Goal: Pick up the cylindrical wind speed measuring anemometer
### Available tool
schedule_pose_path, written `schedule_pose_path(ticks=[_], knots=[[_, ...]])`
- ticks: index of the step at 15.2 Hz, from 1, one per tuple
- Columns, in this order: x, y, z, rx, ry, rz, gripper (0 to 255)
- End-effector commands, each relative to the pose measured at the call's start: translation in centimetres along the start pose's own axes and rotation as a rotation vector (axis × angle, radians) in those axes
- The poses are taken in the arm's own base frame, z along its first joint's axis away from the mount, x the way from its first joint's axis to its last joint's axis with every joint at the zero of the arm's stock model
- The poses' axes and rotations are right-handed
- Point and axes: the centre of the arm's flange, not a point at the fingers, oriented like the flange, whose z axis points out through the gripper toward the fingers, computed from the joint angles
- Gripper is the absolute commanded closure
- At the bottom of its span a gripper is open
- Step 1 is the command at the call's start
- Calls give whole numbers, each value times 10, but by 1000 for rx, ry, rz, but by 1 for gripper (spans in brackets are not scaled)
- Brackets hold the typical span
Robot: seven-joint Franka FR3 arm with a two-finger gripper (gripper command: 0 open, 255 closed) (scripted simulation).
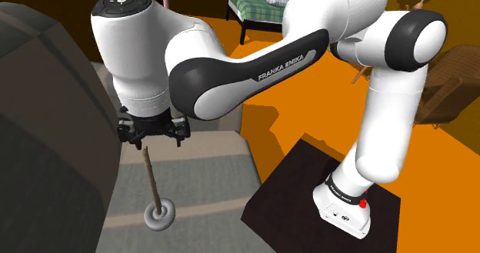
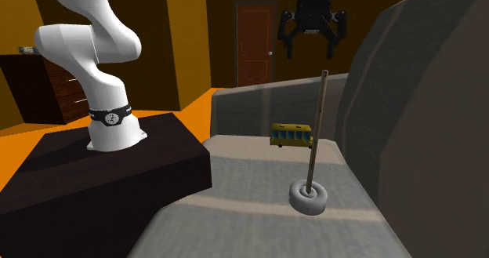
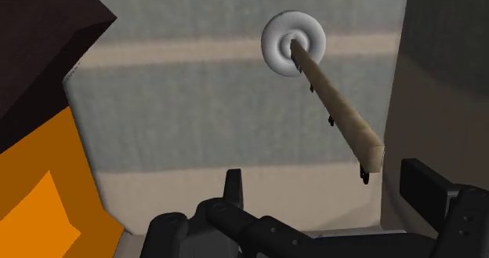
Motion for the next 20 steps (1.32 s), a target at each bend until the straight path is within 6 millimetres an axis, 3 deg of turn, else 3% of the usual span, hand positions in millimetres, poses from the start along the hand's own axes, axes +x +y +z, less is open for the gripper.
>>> schedule_pose_path(ticks=[1, 3, 10, 12, 13, 20], knots=[[-1, -29, 11, -10, 12, 47, 0], [-1, -44, 15, -14, 15, 71, 0], [-8, -44, 54, -14, 15, 71, 0], [-8, -44, 54, -14, 15, 71, 0], [-9, -44, 54, -14, 15, 71, 255], [-9, -44, 53, -14, 15, 71, 255]])
